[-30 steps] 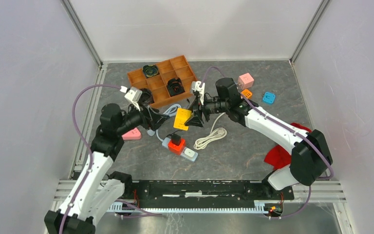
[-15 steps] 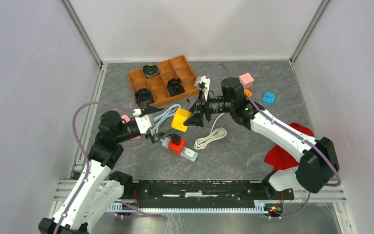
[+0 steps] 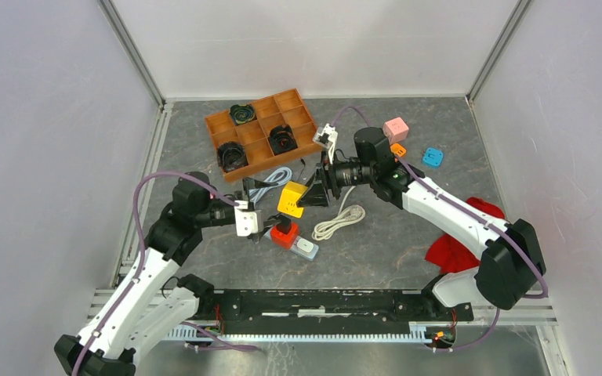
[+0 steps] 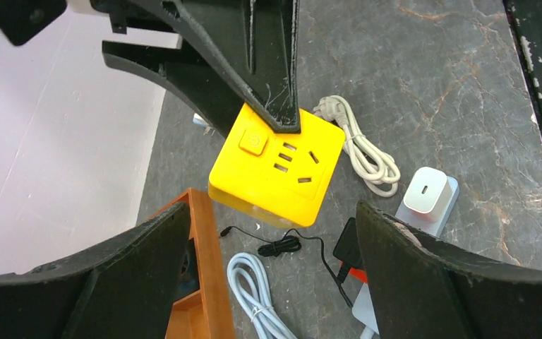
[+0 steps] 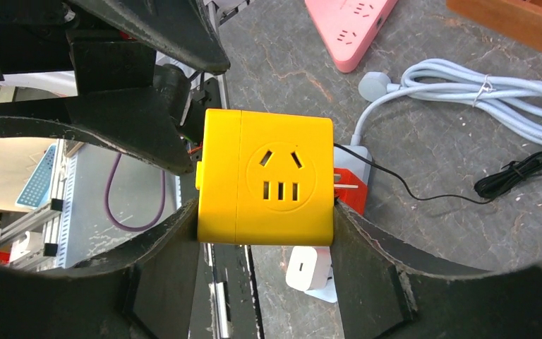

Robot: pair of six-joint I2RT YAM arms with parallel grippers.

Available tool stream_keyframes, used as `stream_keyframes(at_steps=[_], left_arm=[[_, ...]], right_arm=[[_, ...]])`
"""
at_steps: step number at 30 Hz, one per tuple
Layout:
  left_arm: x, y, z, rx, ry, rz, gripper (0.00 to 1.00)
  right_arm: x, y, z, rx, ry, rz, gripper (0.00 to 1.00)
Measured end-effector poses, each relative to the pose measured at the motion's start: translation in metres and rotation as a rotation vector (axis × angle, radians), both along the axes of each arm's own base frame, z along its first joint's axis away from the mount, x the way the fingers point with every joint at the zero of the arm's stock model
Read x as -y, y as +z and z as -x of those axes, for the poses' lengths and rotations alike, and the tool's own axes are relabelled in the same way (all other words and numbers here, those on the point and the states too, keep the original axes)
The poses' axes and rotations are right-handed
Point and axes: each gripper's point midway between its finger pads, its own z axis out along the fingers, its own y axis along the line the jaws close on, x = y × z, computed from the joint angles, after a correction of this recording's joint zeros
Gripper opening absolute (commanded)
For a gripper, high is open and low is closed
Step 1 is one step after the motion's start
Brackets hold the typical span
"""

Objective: Insert the plug
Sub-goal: Insert the plug into the socket.

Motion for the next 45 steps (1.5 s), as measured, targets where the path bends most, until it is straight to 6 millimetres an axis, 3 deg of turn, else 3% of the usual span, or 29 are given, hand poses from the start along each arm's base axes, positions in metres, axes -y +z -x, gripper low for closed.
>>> stream_keyframes(at_steps=[12,23,26,32,34,39,42,45], left_arm=[[0.026,-0.015,0.011,0.02,-0.123,-0.099,0.92],[0.038,-0.031,0.004,0.046,-0.125,-0.18,0.89],[0.037,-0.031,0.002,0.051,-0.111,-0.187,0.86],[0.036,-0.03,-0.004,0.065,-0.082,-0.193,0.66],[0.035,-0.03,-0.005,0.066,-0.079,-0.195,0.57],[0.035,-0.031,-0.006,0.057,-0.063,-0.195,0.46],[0.035,-0.03,-0.01,0.024,-0.021,-0.178,0.44],[0.032,-0.028,-0.02,-0.023,0.062,-0.15,0.43]], right_arm=[[-0.002,-0.014,-0.001,-0.075,-0.008,0.028,0.34],[-0.005,-0.016,0.005,-0.092,0.004,0.032,0.34],[-0.005,-0.015,0.006,-0.094,0.011,0.03,0.34],[-0.006,-0.015,0.009,-0.103,0.022,0.026,0.36],[-0.006,-0.014,0.009,-0.107,0.022,0.026,0.41],[-0.006,-0.014,0.008,-0.112,0.016,0.026,0.71],[-0.006,-0.013,0.005,-0.103,-0.004,0.026,0.98],[-0.004,-0.01,0.0,-0.077,-0.041,0.029,0.98]])
